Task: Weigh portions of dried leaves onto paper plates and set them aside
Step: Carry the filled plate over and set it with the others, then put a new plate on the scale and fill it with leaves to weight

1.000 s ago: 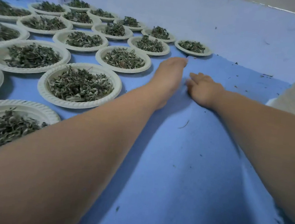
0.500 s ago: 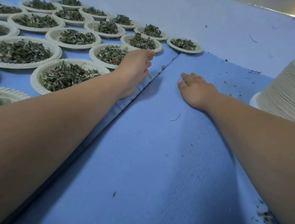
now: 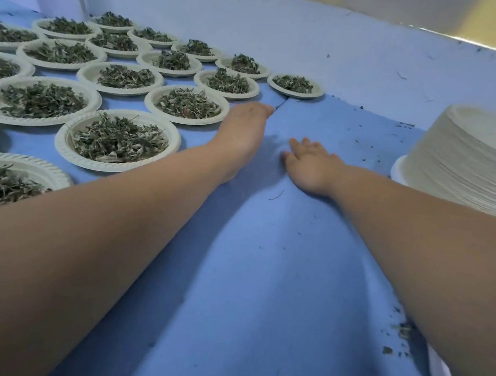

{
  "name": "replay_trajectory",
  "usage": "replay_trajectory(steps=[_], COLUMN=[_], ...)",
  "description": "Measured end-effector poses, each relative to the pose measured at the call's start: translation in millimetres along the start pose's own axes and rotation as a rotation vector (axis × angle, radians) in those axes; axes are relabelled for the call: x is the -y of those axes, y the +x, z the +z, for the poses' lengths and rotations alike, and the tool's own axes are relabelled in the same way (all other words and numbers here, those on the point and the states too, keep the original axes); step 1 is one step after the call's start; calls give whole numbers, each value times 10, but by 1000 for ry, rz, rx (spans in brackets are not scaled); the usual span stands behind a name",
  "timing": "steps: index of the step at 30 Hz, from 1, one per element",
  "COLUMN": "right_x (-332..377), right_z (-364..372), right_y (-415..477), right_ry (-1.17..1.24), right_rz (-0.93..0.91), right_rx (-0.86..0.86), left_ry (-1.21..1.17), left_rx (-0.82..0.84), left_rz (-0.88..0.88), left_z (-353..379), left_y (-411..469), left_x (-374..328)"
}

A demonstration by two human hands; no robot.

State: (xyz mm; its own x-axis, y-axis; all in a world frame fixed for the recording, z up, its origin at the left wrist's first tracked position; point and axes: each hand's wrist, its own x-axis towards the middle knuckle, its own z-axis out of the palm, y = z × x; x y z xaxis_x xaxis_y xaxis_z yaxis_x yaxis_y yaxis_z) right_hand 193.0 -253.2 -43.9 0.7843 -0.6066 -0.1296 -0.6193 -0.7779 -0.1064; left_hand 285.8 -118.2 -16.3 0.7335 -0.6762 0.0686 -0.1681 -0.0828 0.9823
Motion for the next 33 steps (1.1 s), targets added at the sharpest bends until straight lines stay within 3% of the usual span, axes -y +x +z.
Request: replay_trajectory(steps=[3, 7, 12, 18, 23, 26, 30, 33], right_x=[45, 57, -265, -1044, -1672, -2076, -2421, -2463], right_z=[-79, -295, -487, -487, -504, -491, -318, -216], right_y=[-304, -906, -1781, -2556, -2924, -3072, -3231, -3232], right_ry=[38, 118, 249, 212, 221, 134, 121, 5], right_rz=[-50, -108, -186, -126, -12, 131, 426, 505], right_rx=[-9, -315, -449, -614, -716, -661, -472, -363], left_ry=[170, -4, -9, 237, 606, 838, 1030, 1190], left_rx=[31, 25, 40, 3, 230, 281, 204, 183], left_rz=[61, 92, 185, 512, 825, 865, 849, 892], left_z=[225, 610, 964, 1470, 1816, 1997, 2126, 2198], left_y=[-192, -545, -907, -1251, -1333, -1286, -1189, -1141], left_x=[-108, -293, -514, -780, -1029, -1158, -1283, -1386])
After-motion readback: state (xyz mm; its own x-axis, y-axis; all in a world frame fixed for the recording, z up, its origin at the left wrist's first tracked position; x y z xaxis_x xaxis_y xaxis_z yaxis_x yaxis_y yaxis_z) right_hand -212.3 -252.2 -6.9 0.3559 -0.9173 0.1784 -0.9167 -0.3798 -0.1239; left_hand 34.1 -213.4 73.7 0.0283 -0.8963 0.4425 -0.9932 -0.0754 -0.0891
